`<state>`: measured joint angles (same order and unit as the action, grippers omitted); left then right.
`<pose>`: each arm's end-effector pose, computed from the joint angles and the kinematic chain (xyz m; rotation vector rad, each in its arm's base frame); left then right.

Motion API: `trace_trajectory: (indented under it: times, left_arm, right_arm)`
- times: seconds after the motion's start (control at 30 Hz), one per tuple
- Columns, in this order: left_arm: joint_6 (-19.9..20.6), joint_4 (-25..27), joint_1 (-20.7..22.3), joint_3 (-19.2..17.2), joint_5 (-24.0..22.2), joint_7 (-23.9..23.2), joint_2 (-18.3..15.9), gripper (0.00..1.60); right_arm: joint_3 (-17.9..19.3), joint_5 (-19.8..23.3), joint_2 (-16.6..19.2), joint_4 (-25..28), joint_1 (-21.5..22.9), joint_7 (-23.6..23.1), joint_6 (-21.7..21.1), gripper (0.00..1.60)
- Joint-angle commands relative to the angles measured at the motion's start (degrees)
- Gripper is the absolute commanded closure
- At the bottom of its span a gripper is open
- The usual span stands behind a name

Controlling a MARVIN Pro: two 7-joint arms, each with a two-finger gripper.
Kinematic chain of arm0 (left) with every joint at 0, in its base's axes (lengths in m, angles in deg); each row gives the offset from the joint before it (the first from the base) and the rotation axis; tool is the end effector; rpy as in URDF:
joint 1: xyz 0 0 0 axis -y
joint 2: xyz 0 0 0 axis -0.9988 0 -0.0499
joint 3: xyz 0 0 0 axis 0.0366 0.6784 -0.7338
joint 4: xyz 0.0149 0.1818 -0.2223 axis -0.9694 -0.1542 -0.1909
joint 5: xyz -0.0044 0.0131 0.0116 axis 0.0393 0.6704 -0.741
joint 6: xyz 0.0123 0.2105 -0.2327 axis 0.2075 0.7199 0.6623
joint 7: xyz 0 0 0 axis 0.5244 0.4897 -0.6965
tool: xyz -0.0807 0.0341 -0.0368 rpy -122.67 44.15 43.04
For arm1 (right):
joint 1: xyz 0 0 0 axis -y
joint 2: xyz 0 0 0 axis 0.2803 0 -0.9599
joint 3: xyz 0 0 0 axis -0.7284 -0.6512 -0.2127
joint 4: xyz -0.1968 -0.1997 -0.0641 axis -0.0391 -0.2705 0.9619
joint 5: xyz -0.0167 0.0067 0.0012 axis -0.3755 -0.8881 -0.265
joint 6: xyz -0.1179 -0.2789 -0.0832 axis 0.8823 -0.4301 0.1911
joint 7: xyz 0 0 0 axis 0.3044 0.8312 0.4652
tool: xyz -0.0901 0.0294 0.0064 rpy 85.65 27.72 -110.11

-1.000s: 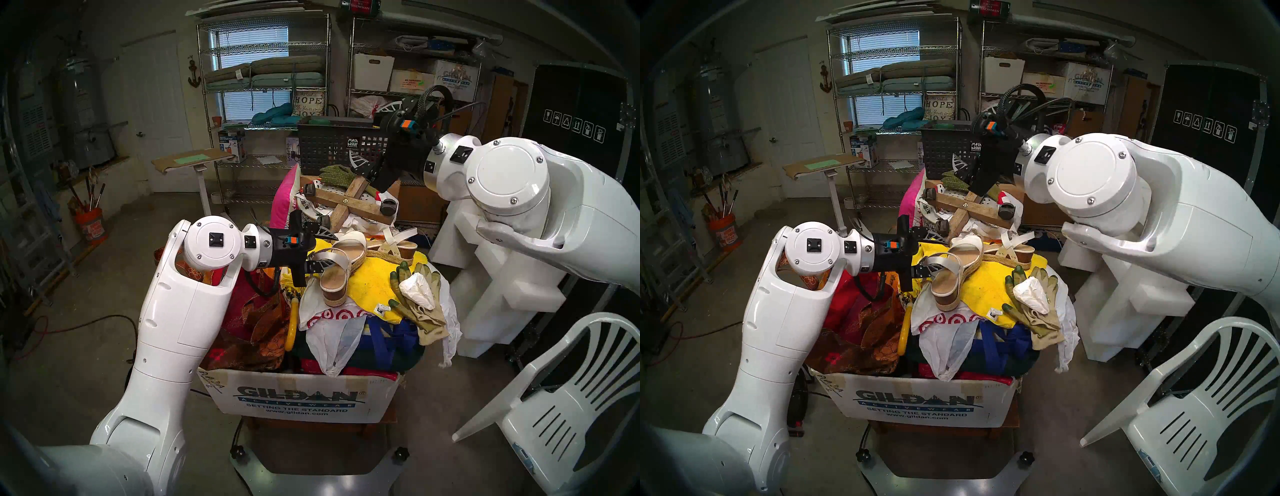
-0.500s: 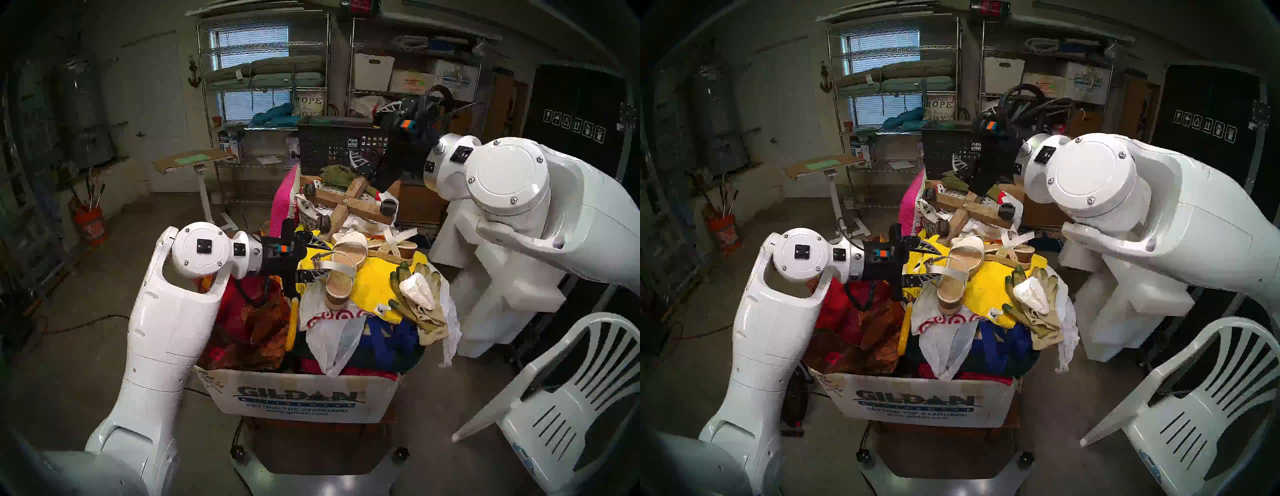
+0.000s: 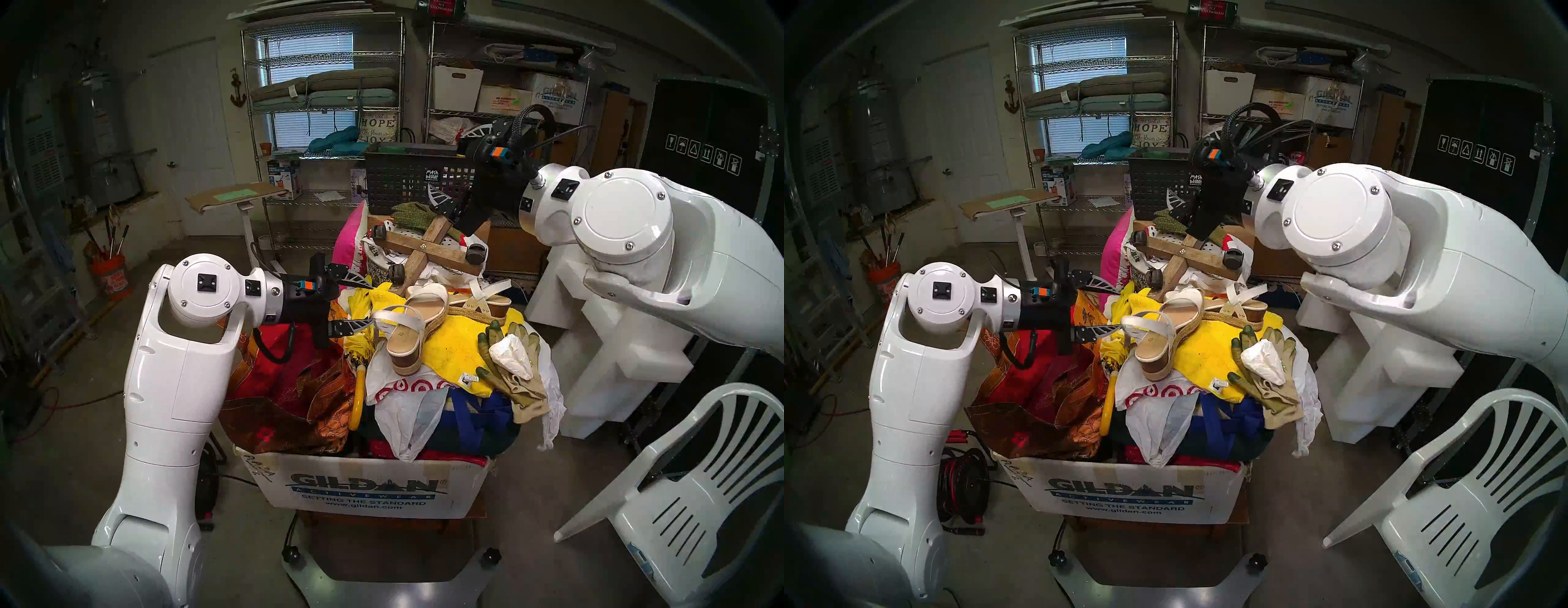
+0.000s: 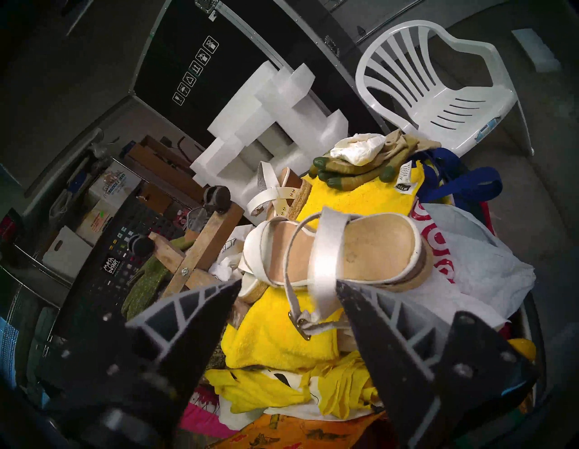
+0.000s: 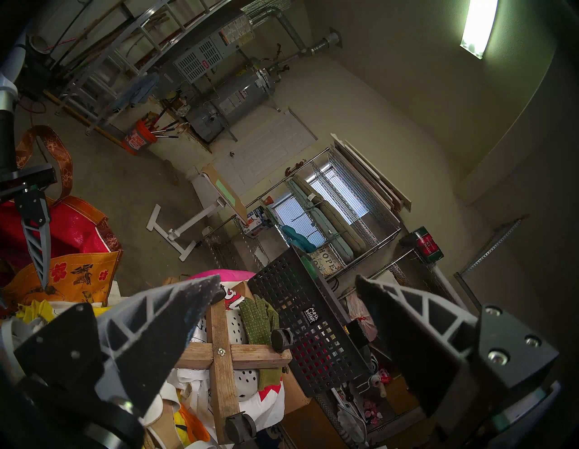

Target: Unbuckle a shoe

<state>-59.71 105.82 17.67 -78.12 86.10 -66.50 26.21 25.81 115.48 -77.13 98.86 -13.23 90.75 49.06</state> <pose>0.4230 -0.0118 -0.1154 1.5199 -2.0374 1.6986 0.3965 0.0663 0.0478 1.4301 1.3090 2.0094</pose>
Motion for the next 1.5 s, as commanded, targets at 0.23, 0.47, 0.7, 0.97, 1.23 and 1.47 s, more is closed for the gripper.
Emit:
trace_trajectory:
  times: [0.23,0.47,0.7,0.97,1.23,1.47]
  left_arm:
    - [2.8,5.15,-2.48,1.93,-0.1,-0.19,2.15,0.41]
    - [4.62,3.48,-0.46,-1.1,0.41,1.64,2.02,0.49]
    - [6.93,3.99,-2.03,-4.86,0.66,3.42,2.59,0.47]
    - [6.29,4.73,-4.05,-5.93,0.28,4.61,3.11,0.63]
    - [7.67,6.02,-5.51,-6.32,1.18,5.61,3.57,1.0]
    - [7.56,6.33,-6.78,-7.44,0.47,7.16,4.75,1.6]
  right_arm:
    - [0.97,0.15,-0.09,-0.06,0.81,0.39,0.08,0.0]
    - [0.95,0.1,-0.08,-0.06,0.82,0.35,0.11,0.0]
    - [0.97,0.14,-0.09,-0.06,0.81,0.39,0.09,0.0]
    - [0.97,0.14,-0.09,-0.06,0.82,0.38,0.09,0.0]
    - [0.99,0.16,-0.1,-0.06,0.81,0.4,0.08,0.0]
    - [0.7,1.81,-1.26,-3.0,1.08,-5.01,1.96,0.0]
